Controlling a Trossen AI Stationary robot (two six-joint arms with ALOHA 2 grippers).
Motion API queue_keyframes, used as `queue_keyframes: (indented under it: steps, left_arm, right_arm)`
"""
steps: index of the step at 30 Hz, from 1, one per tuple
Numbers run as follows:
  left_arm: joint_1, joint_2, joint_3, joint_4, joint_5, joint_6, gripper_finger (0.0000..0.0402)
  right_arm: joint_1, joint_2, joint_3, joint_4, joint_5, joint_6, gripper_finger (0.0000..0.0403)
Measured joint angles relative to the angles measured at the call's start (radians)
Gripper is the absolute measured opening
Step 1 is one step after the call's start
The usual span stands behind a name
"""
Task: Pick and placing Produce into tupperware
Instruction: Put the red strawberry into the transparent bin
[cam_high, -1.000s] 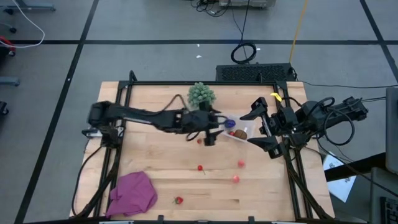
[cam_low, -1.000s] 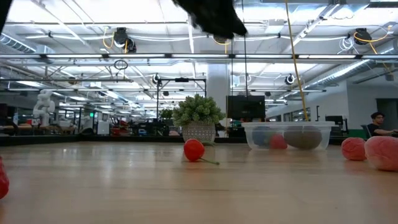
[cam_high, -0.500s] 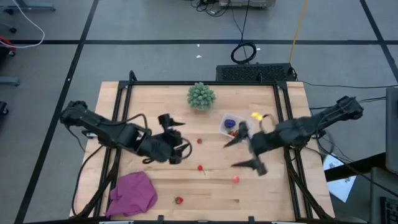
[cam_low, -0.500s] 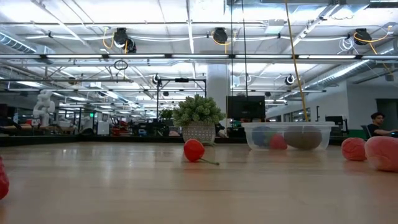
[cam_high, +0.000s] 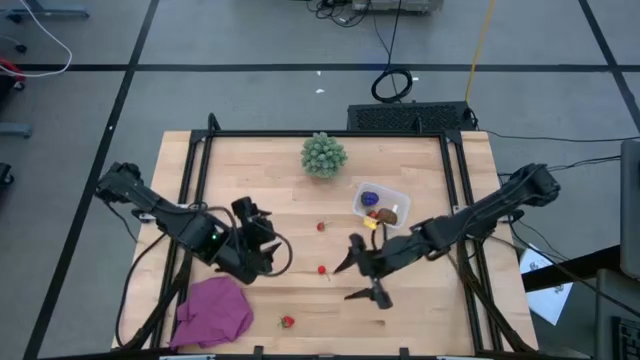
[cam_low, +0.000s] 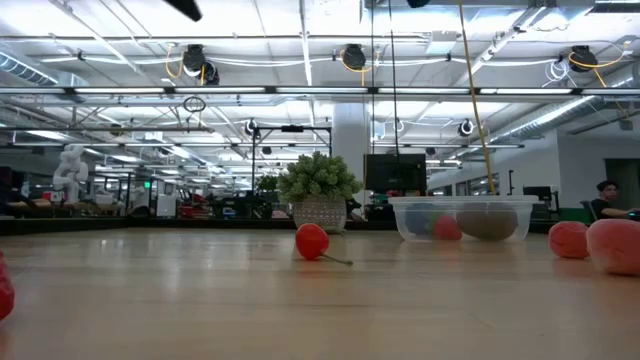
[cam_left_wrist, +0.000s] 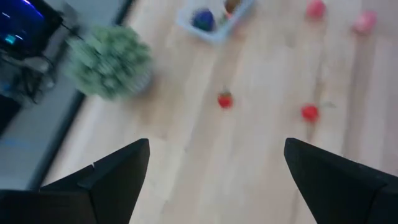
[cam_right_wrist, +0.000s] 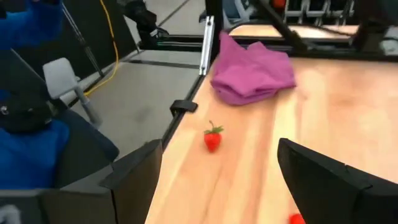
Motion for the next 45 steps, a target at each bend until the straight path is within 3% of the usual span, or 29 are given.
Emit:
queue_keyframes:
  steps: [5,14,25,45]
  left_arm:
    - [-0.073,0.000,-0.100,0.068,0.053,-0.118,0.0379]
    - [-0.133,0.034,-0.339,0.577,0.206,-0.120,0.0379]
    - [-0.147,0.244,-0.359,0.833,0.443,-0.098,0.0379]
    - [-0.246,0.378,-0.357,0.939,0.454,-0.288,0.0379]
  right_arm:
    - [0.000,0.065,0.000,0.027,-0.001,0.044,0.0311]
    - [-0.016,0.087,0.000,0.035,0.003,0.056,0.0311]
    - [-0.061,0.083,0.000,0.033,0.003,0.054,0.0311]
    - [-0.118,0.083,-0.001,0.082,0.004,0.061,0.0311]
